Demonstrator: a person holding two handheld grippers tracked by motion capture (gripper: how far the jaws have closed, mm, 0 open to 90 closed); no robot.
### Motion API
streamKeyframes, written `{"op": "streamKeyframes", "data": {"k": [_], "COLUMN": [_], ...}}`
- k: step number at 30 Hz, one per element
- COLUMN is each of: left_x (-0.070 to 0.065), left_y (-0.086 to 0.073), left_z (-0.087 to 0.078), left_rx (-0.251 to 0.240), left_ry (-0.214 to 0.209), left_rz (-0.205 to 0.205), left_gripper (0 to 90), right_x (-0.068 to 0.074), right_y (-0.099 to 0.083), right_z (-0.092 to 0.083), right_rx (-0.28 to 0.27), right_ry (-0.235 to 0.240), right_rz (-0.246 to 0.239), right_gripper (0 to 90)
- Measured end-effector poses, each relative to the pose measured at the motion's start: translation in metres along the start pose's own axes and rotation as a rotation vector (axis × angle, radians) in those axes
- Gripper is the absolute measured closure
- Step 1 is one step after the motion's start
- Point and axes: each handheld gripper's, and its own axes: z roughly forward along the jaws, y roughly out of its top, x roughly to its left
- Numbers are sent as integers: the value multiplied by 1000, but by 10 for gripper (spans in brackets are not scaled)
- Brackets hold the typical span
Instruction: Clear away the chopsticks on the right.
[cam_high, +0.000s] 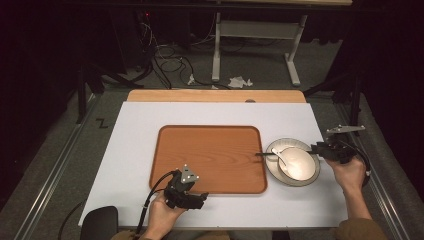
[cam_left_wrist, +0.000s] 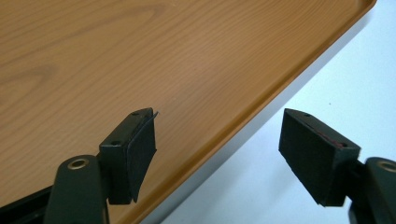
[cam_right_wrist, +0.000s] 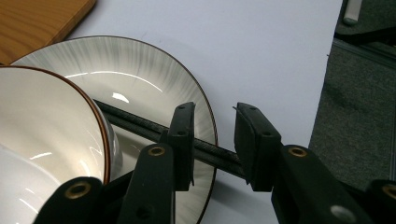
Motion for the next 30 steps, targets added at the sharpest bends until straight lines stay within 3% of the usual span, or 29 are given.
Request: {"op": "streamKeyframes", "data": {"k": [9,20,30], "left_x": [1,1,1], "left_y": [-3,-4,-4], "left_z": [-3,-6,-6], "left_rx": [-1,-14,-16], "left_ry": [8,18,18], "left_rz": [-3,-5,-6], "left_gripper": [273,273,273], "right_x": [5,-1,3], "right_y": [5,4,6], "right_z": [11,10,14], "right_rx": [68,86,86], "right_ry": [-3,31,26], "right_rz": [-52,-49,-67], "right_gripper": [682,682,699]}}
